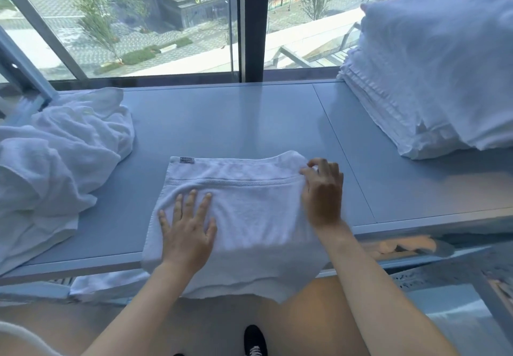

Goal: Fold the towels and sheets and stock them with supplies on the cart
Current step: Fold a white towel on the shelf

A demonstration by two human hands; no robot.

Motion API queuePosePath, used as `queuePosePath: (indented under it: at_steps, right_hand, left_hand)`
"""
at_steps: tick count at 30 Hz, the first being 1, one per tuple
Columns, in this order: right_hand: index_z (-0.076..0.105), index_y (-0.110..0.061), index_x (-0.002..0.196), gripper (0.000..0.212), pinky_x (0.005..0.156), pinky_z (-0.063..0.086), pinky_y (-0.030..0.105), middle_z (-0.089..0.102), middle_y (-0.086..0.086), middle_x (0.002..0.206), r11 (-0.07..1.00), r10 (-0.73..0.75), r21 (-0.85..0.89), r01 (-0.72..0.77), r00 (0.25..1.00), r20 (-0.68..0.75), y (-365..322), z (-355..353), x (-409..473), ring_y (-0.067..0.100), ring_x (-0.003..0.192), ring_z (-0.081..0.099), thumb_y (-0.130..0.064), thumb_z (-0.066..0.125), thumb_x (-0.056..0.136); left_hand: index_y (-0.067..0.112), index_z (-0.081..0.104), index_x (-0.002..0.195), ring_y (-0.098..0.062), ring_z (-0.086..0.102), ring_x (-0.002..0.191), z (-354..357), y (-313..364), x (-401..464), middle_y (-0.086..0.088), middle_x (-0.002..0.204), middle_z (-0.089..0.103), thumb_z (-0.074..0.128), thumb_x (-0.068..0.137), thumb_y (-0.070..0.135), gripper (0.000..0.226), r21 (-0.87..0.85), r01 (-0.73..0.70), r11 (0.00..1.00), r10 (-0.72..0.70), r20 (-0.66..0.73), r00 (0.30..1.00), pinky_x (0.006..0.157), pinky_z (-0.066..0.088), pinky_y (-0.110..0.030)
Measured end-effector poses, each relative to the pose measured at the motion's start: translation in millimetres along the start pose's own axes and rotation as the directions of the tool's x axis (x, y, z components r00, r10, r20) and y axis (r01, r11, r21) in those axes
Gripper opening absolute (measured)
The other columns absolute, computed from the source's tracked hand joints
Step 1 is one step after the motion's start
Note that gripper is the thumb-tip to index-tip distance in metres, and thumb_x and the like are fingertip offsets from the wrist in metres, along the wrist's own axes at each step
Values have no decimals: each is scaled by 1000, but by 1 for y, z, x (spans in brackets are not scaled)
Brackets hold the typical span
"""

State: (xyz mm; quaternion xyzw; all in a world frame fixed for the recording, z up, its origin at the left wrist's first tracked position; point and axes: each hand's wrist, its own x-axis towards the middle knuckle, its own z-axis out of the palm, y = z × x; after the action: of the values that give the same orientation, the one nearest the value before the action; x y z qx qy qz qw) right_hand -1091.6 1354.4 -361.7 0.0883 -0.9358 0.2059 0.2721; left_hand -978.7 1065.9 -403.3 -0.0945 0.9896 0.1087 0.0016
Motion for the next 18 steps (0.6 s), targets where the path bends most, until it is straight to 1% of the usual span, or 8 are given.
queuePosePath:
  at_steps: [2,4,6,8,10,14,16,18]
  right_hand:
    - [73,-16,104,38,80,40,40,63,4,119,982,-187,39,185,982,34,-22,3,-7,32,106,56,6,51,82]
    - [69,-16,117,43,95,42,42,57,4,140,934,-357,86,346,911,206,-36,8,-33,30,129,52,1,49,84]
    - [65,-16,130,47,113,36,43,49,3,155,924,-382,140,355,859,340,-34,9,-59,28,147,40,-3,54,86]
    - [61,-17,140,51,122,27,42,43,0,161,934,-357,173,314,845,398,-21,7,-68,23,152,34,-11,52,91]
    - [54,-21,148,50,125,21,43,35,-4,165,950,-313,157,271,831,461,-6,4,-64,20,155,27,-21,44,98]
    - [13,-42,163,62,126,8,45,14,-13,171,987,-159,76,142,790,593,24,1,-48,14,159,7,-41,32,104]
    - [9,-44,163,65,125,8,48,13,-10,172,996,-88,25,89,811,579,39,5,-35,16,159,5,-35,37,105]
    - [21,-36,163,64,124,12,54,16,-1,172,993,29,-112,34,855,518,50,9,-16,23,159,9,-20,41,104]
  left_hand:
    - [42,17,162,-23,5,159,0,2,0,7,172,7,14,96,57,68,-1,11,1000,-11,-6,1000,121,5,-66]
    - [43,17,161,-23,4,159,0,1,-4,7,172,7,15,96,57,67,1,28,1000,-28,-10,1000,122,6,-66]
    - [43,17,161,-22,3,159,0,-2,-7,9,172,6,16,96,56,67,-10,43,999,-43,-12,999,122,5,-65]
    - [44,16,161,-21,3,159,-2,-4,-11,10,172,6,16,95,56,67,-10,35,999,-36,-13,999,123,4,-64]
    - [43,17,162,-21,4,159,-4,-7,-16,10,172,7,16,96,56,67,-12,22,1000,-23,-14,1000,123,4,-64]
    - [44,13,162,-18,-2,159,-3,-12,-32,12,172,2,14,97,58,67,-12,6,1000,-6,-6,1000,124,2,-62]
    - [44,13,162,-18,-3,159,-2,-12,-37,11,172,2,13,97,59,67,-21,12,1000,-12,1,1000,124,0,-61]
    - [45,8,162,-17,-6,159,-2,-11,-38,12,172,-2,10,96,60,68,-8,24,1000,-24,17,1000,123,-2,-61]
